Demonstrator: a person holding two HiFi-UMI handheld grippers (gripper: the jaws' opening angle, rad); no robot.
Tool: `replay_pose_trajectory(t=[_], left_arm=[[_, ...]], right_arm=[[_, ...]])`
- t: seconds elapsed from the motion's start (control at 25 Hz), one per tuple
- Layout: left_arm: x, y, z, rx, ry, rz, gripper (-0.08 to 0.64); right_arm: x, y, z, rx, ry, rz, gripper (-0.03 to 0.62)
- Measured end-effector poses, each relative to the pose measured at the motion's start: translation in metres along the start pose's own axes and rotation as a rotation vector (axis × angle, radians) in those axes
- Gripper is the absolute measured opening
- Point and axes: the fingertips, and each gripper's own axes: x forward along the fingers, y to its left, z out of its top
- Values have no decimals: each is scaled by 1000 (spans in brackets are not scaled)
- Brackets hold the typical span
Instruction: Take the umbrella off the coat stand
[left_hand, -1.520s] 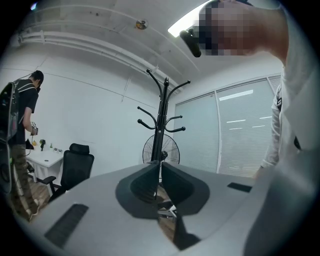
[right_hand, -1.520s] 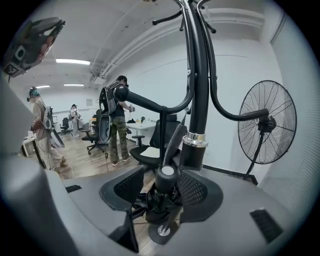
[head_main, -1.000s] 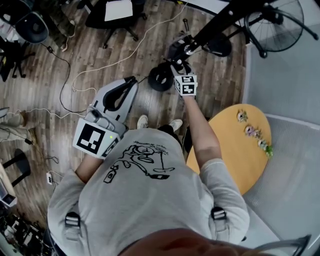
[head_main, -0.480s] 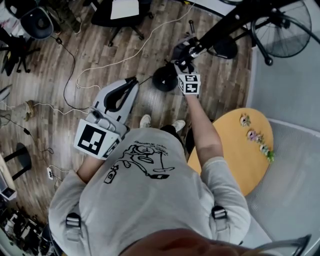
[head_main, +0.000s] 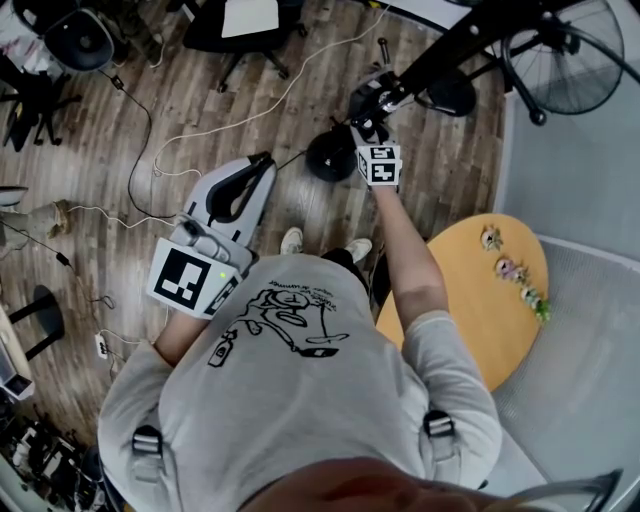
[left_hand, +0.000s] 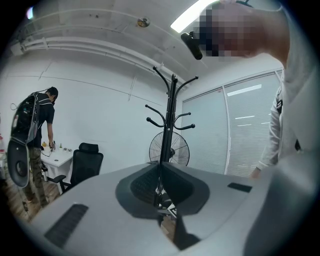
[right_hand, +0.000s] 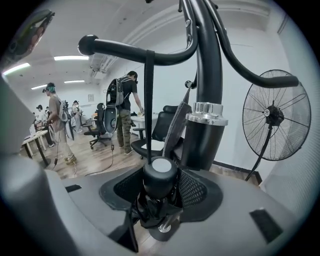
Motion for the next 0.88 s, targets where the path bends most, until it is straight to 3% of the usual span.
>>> replay_pose_trajectory(t=[0.12,0.88], left_arm=[[-1,-3,-1,3,2,0,21],[-11,-3,1,6,-3,10,21]], right_arm=[[3,-2,-7,-4,15,6,256],[-1,-4,-1,8,15,8,227]])
